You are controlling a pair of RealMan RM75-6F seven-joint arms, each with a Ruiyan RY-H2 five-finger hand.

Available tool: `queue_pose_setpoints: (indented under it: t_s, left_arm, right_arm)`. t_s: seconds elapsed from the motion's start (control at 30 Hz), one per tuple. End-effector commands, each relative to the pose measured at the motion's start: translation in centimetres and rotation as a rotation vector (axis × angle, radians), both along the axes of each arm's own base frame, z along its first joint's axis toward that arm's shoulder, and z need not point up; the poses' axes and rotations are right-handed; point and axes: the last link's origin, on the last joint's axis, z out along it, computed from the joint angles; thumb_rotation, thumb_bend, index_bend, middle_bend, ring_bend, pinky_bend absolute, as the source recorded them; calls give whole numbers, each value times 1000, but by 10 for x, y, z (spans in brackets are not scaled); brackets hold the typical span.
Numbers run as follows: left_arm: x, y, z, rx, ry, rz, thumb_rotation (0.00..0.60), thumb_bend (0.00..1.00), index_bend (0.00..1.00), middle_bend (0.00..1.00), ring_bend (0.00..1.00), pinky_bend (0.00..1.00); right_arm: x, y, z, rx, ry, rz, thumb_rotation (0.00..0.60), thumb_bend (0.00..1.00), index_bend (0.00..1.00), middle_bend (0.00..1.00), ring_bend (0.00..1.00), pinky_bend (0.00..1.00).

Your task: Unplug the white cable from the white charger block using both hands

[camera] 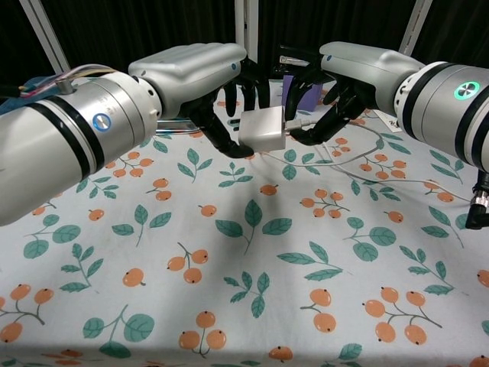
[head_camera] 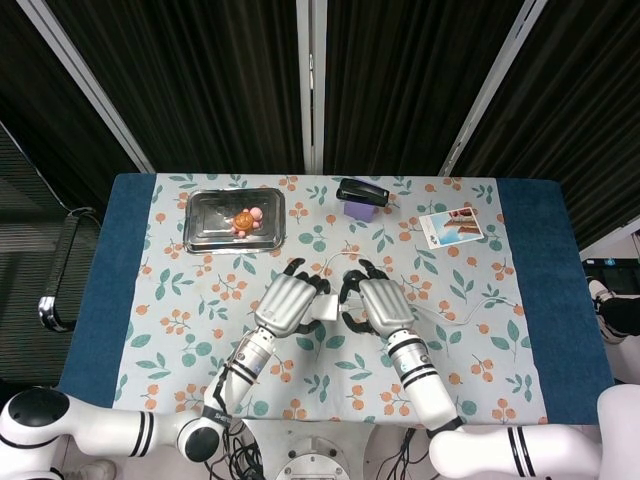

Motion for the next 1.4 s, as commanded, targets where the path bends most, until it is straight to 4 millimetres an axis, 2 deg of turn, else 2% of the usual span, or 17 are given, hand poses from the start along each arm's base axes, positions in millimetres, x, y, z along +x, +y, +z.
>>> queue_pose_setpoints:
  t_s: [0.03, 0.4, 0.67, 0.77, 0.9, 1.07, 1.13, 1.2, 1.27, 1.3, 1.33, 1.37, 1.4]
  left_arm:
    - [0, 0, -1, 0, 4, 1, 600, 338, 597, 585, 422, 166]
    - [-2, 1, 1, 10, 11, 3, 600, 337, 597, 584, 422, 166]
    - [-12, 2, 1, 16, 26, 11, 600, 338, 597, 585, 422, 166]
    - [-25, 5, 0, 34, 61, 21, 600, 338, 597, 584, 422, 165]
    - [-51, 13, -9, 46, 144, 71, 600, 338, 597, 583, 421, 164]
    - [-75, 19, -23, 29, 242, 109, 600, 338, 585, 567, 409, 146]
    - [-80, 21, -27, 15, 250, 125, 600, 341, 541, 537, 380, 130]
    - [-85, 22, -29, -9, 273, 141, 600, 333, 451, 478, 328, 111]
    - [-86, 22, -29, -25, 292, 147, 600, 307, 326, 387, 252, 87]
    - [-86, 23, -29, -33, 295, 150, 600, 303, 303, 366, 236, 82]
    - [-86, 23, -28, -37, 294, 150, 600, 295, 253, 317, 197, 71]
    - [-85, 23, -26, -38, 291, 150, 600, 291, 208, 267, 158, 59]
    - [-84, 24, -23, -33, 283, 150, 600, 288, 180, 236, 134, 51]
  right_arm:
    - [0, -1, -1, -1, 3, -3, 600, 303, 559, 267, 67, 182]
    - [0, 1, -2, 4, 8, -2, 600, 327, 657, 291, 76, 145]
    - [-12, -2, 8, -20, 6, -27, 600, 327, 663, 288, 77, 114]
    - [-21, -5, 15, -25, 25, -44, 600, 327, 663, 283, 77, 114]
    - [-38, -7, 20, -14, 66, -69, 600, 327, 670, 272, 76, 113]
    - [-57, -8, 10, 54, 132, -94, 600, 327, 668, 250, 72, 79]
    - [-61, -7, 2, 83, 150, -96, 600, 327, 649, 232, 63, 41]
    - [-65, -5, -6, 119, 177, -90, 600, 326, 589, 208, 44, 14]
    - [-68, -4, -13, 144, 207, -85, 600, 259, 357, 147, 11, 0]
    - [-70, -3, -16, 155, 233, -77, 600, 184, 189, 98, 1, 0]
    - [-70, -1, -18, 165, 242, -76, 600, 116, 82, 58, 0, 0]
    - [-70, 0, -19, 172, 242, -76, 600, 59, 15, 23, 0, 0]
    - [-69, 0, -19, 176, 234, -77, 600, 38, 0, 7, 0, 0]
